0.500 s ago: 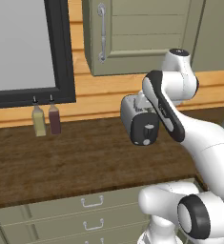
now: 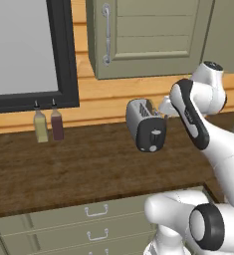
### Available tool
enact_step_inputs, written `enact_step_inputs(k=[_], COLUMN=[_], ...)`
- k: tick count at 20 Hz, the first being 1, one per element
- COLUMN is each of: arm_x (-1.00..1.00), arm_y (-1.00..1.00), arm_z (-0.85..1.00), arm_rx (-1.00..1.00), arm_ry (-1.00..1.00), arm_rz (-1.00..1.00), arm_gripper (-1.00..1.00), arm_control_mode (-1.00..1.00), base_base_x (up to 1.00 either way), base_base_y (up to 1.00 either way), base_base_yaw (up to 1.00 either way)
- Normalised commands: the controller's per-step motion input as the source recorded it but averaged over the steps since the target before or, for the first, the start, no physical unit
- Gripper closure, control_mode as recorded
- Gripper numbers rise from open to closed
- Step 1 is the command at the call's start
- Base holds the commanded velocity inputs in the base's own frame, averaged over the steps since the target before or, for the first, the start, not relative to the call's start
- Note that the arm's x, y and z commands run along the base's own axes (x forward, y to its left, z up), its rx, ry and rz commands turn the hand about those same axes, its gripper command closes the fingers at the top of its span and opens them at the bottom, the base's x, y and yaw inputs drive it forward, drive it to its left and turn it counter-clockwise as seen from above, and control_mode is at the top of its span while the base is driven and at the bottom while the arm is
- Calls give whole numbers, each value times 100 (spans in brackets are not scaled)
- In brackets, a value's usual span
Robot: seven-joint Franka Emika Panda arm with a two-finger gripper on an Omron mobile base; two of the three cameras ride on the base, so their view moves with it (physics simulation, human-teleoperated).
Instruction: Start the toaster. Once the lever pops up, take the bread to the plate on the dining counter.
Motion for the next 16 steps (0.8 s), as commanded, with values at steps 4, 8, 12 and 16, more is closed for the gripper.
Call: enact_step_inputs(k=[4, 8, 12, 16], arm_x=[18, 33, 42, 29], arm_y=[-56, -24, 5, 17], arm_z=[-46, -57, -48, -32], arm_rx=[21, 24, 7, 0], arm_ry=[0, 0, 0, 0], arm_rz=[-33, -25, -13, -13], arm_gripper=[-100, -100, -100, -100], arm_control_mode=[-100, -100, -100, -100], base_base_x=[0, 0, 0, 0], base_base_y=[0, 0, 0, 0], base_base_yaw=[0, 0, 0, 0])
